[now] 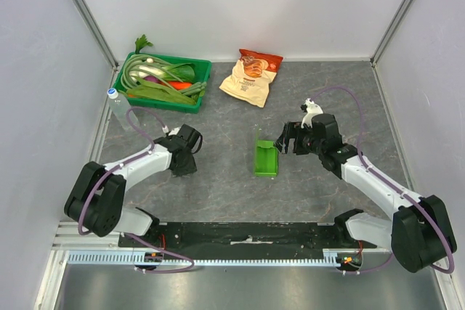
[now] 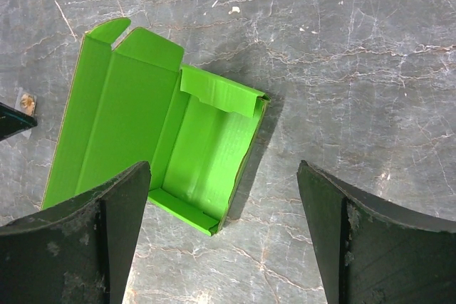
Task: Fold the paper box
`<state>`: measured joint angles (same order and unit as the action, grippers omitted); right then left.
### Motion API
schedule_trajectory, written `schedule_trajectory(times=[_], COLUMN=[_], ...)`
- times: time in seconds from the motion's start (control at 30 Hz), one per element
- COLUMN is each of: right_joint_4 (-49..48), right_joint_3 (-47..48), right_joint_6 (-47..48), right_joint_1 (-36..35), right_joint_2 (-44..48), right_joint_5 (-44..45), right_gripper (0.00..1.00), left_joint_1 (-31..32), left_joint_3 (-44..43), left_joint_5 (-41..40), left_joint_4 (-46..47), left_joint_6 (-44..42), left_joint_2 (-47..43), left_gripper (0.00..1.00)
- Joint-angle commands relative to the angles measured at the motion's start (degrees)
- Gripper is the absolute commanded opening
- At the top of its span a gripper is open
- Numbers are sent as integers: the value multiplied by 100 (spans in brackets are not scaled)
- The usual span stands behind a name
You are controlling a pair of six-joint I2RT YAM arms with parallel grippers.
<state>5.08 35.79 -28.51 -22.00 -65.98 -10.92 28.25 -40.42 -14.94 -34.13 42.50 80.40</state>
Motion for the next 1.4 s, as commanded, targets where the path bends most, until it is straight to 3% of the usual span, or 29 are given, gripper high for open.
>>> schedule_trajectory(times=[0.0,0.37,0.53,0.63,0.8,0.97,1.13,1.23,1.37], right_joint_4=[-16,-42,10,308,827,1073,1127,1057,715], right_joint_3=[7,60,121,305,499,587,613,683,561], right_joint_6=[21,12,56,144,57,-14,82,380,207], right_joint_1=[20,20,20,81,696,1715,2147,2121,1972], right_joint_2=[155,41,15,-12,76,190,120,-327,-732], right_joint_5=[-33,-51,116,519,864,381,-24,-793,-1246], right_gripper=[92,91,91,92,92,92,92,92,94], left_joint_1=[-4,14,347,935,2409,3132,3309,3406,3415], left_joint_3=[166,61,-544,-1290,-2978,-4261,-5386,-5398,-5274], left_joint_5=[44,-53,614,1079,1459,1285,678,9,140], left_joint_4=[222,-14,-112,255,767,593,-321,-744,-770], left_joint_6=[-40,-435,-655,-743,-875,-1138,-1499,-1595,-1649], left_joint_2=[257,-779,-1569,-1677,-572,1230,2540,2911,3183], left_gripper=[40,6,2,2,2,2,2,2,2])
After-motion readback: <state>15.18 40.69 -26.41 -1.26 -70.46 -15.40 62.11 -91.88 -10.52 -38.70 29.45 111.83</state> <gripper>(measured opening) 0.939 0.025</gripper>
